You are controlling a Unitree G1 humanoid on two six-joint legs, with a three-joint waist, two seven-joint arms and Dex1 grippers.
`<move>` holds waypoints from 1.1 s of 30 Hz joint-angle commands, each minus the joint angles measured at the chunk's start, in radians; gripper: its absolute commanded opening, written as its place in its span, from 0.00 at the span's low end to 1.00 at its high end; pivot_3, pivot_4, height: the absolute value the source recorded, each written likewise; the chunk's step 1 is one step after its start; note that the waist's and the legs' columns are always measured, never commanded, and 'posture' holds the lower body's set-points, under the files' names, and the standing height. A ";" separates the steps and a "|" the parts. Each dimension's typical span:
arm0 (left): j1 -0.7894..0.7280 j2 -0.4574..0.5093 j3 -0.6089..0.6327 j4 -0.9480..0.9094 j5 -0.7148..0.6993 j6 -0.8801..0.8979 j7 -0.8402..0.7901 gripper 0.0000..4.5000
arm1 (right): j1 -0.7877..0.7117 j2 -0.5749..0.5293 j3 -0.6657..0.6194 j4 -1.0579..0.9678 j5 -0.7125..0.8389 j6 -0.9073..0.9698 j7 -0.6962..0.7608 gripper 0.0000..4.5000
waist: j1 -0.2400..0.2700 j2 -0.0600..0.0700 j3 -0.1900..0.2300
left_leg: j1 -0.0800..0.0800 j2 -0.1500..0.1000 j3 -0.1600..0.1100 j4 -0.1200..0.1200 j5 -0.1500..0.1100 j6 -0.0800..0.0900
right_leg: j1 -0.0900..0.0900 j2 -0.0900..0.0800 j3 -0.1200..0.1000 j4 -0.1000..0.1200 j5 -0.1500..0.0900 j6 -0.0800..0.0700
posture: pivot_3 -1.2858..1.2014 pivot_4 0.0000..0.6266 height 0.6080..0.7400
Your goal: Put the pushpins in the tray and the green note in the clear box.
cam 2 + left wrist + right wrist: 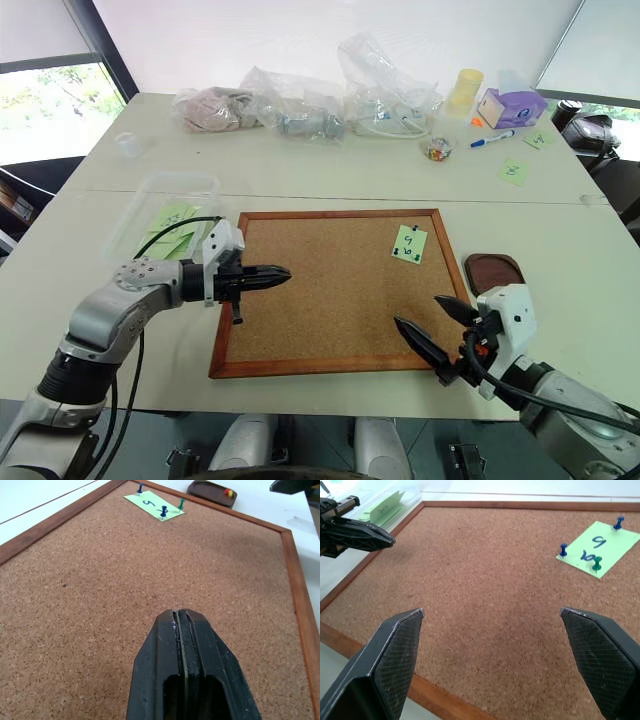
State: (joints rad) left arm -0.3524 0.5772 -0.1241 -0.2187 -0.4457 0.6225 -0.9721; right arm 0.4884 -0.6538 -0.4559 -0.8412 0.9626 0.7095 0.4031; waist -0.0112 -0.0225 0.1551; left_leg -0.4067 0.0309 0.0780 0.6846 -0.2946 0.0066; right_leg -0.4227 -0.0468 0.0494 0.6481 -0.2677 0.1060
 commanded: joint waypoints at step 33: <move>-0.154 -0.051 -0.166 0.301 0.206 -0.309 -0.094 0.00 | -0.453 -0.008 0.195 0.241 -0.217 0.053 -0.216 1.00 | -0.001 0.000 0.000 | 0.000 -0.001 0.001 0.000 0.000 0.000 | -0.001 0.001 0.001 0.000 0.000 -0.001 | 0.52 0.24 0.98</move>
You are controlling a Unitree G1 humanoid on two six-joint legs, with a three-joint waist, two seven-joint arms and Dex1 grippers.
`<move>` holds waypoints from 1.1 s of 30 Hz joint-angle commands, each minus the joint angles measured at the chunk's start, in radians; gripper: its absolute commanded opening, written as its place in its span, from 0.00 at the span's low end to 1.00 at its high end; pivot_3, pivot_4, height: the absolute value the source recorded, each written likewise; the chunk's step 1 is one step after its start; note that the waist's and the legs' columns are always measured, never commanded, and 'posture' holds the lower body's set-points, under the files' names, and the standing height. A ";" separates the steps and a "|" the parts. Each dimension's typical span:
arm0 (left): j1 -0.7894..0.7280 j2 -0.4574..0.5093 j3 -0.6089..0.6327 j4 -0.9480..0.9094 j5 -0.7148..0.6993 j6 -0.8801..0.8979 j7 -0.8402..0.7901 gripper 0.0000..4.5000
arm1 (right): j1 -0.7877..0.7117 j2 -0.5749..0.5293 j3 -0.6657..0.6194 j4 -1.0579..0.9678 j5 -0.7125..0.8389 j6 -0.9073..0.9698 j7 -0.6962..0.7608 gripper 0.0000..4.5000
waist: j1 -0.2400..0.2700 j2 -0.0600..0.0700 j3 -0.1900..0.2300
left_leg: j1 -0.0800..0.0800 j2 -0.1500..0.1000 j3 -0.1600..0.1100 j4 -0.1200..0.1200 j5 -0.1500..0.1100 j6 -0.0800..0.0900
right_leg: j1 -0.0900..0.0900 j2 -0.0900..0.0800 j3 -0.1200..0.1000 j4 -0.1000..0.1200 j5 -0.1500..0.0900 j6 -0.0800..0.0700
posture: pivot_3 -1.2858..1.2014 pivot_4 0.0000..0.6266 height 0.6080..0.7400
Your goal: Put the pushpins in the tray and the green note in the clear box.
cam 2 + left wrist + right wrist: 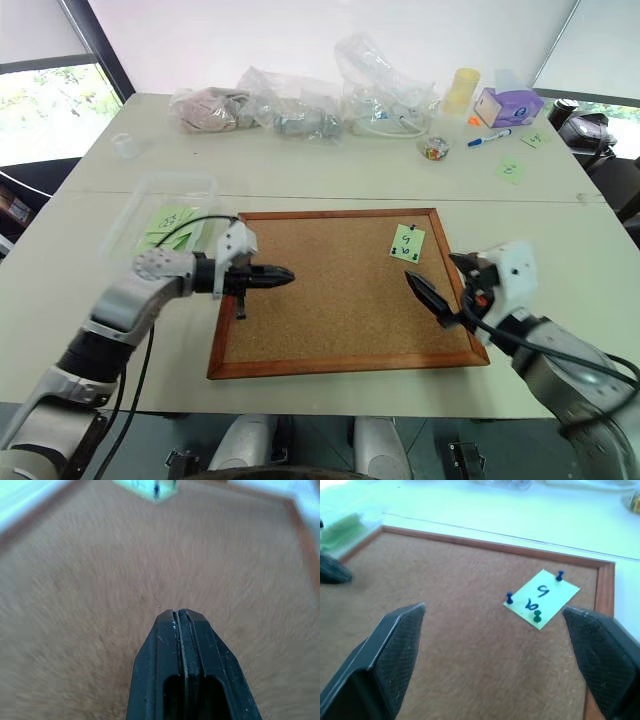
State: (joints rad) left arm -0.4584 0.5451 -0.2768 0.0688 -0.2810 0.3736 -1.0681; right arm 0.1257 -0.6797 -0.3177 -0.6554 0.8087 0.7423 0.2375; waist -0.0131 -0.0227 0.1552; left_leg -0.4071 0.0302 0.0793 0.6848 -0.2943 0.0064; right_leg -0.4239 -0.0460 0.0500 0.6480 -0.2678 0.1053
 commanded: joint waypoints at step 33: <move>-0.059 -0.033 -0.063 -0.001 0.176 -0.046 0.015 0.00 | -0.567 0.252 0.154 0.711 -0.385 -0.093 0.015 0.14 | -0.001 0.002 -0.001 | 0.000 0.001 0.000 0.000 0.000 0.000 | -0.001 0.000 0.000 0.001 0.001 0.002 | 0.52 0.24 0.98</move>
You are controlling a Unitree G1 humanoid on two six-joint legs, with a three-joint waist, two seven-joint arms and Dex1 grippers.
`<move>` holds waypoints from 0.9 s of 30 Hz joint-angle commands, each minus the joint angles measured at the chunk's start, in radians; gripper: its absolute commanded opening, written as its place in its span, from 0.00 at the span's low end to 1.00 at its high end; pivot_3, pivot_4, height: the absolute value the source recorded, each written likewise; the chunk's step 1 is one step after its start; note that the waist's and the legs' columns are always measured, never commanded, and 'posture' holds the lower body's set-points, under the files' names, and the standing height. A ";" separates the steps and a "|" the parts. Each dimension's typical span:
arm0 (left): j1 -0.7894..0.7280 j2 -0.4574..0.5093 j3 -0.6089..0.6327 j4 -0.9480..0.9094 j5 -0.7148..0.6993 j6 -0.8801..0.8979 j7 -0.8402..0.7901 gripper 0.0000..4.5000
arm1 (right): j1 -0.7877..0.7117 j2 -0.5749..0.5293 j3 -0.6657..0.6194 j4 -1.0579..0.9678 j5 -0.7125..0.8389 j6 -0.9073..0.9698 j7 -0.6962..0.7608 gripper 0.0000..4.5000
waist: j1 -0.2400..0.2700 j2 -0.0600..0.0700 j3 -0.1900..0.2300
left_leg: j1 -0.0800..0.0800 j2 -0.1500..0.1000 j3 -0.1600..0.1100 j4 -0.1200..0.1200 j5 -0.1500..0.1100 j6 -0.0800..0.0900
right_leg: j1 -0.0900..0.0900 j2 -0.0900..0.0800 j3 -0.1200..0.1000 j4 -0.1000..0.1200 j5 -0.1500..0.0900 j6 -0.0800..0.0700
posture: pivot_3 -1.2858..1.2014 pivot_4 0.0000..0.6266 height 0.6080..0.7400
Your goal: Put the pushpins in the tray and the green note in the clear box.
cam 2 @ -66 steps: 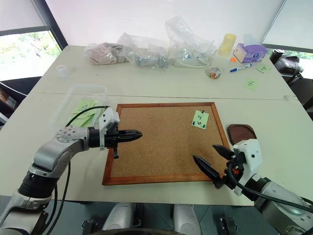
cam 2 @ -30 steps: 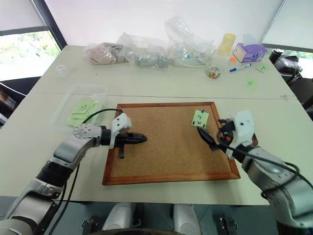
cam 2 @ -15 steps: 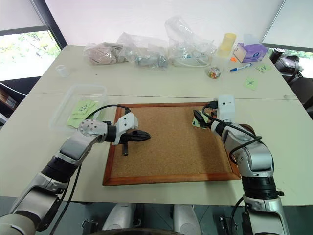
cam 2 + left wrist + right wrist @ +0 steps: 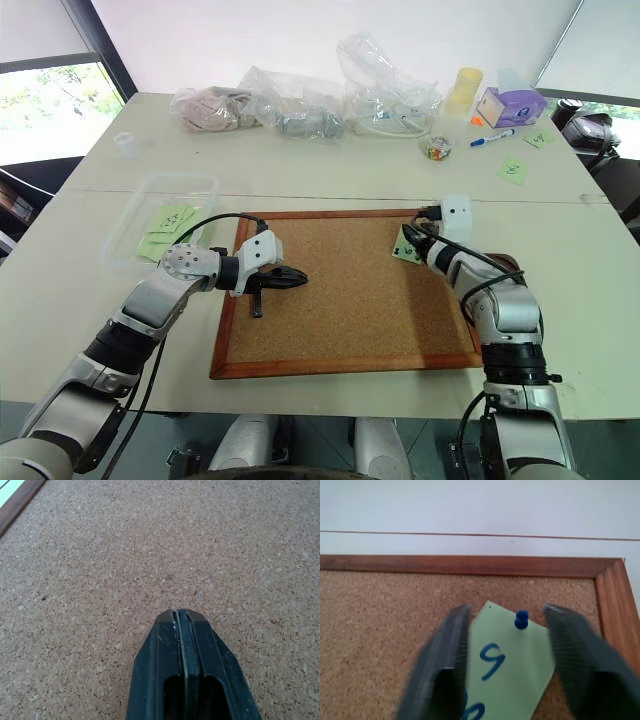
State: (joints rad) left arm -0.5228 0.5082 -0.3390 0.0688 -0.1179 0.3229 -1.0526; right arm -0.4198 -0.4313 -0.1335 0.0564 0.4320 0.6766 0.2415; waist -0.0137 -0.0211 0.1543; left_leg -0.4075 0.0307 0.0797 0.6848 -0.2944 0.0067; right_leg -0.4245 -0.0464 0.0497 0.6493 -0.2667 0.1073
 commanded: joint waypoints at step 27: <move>0.002 0.011 -0.017 0.016 0.034 0.001 -0.019 0.00 | 0.049 0.047 -0.086 -0.102 -0.109 -0.297 0.001 0.01 | -0.001 0.002 0.000 | 0.000 0.000 0.000 0.000 0.000 0.000 | 0.000 0.000 0.000 0.000 0.000 0.000 | 0.52 0.24 0.98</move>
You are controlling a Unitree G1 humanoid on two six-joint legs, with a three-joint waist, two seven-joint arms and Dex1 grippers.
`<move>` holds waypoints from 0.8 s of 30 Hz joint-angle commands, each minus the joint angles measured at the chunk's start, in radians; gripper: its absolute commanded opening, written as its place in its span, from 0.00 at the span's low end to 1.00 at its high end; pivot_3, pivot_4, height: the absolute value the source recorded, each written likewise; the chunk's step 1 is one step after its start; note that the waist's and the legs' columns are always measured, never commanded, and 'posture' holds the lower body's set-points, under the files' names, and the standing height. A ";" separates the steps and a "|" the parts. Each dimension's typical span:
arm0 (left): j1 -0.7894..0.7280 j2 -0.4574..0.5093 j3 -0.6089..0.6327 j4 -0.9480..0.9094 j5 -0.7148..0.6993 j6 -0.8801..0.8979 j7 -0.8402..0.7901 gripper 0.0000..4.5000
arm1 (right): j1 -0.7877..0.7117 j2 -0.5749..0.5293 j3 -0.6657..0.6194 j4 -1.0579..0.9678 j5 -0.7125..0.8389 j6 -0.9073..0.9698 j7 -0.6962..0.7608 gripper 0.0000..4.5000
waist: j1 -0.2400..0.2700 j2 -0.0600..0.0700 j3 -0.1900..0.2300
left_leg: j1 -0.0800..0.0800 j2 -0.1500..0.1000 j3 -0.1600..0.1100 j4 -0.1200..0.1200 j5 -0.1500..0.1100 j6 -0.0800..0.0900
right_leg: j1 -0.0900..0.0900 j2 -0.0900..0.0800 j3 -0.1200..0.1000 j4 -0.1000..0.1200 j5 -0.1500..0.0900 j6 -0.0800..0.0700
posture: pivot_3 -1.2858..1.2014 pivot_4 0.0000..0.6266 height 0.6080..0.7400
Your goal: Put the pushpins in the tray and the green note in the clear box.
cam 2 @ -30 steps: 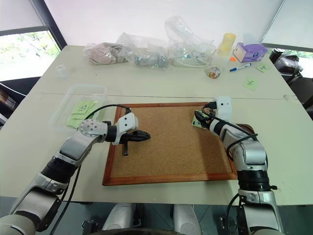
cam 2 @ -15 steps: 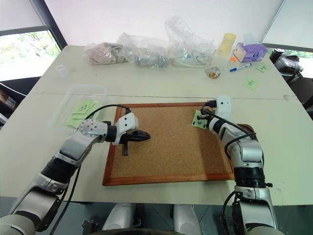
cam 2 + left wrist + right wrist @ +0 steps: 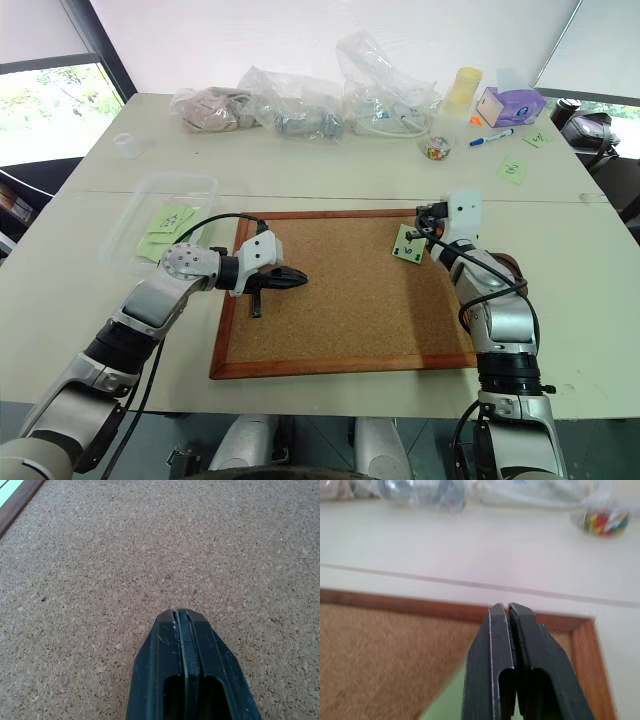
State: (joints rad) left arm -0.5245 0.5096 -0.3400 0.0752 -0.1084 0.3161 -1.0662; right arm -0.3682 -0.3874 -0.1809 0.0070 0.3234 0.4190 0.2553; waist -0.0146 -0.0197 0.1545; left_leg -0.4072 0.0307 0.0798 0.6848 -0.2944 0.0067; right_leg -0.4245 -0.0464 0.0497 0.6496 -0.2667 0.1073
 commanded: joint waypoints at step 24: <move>0.005 -0.011 -0.020 0.009 0.029 0.009 -0.003 0.00 | 0.417 0.083 -0.325 -0.450 0.072 0.189 -0.239 0.01 | 0.002 0.004 -0.003 | 0.001 0.000 0.000 0.000 0.000 0.000 | 0.001 0.000 0.001 0.000 0.000 0.000 | 0.52 0.24 0.98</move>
State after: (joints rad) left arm -0.5230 0.4981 -0.3395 0.0732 -0.0950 0.3212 -1.0642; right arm 0.0537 -0.3080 -0.4671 -0.3980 0.3760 0.6046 0.0302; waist -0.0131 -0.0152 0.1516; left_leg -0.4061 0.0306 0.0798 0.6845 -0.2944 0.0067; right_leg -0.4233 -0.0463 0.0504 0.6493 -0.2669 0.1069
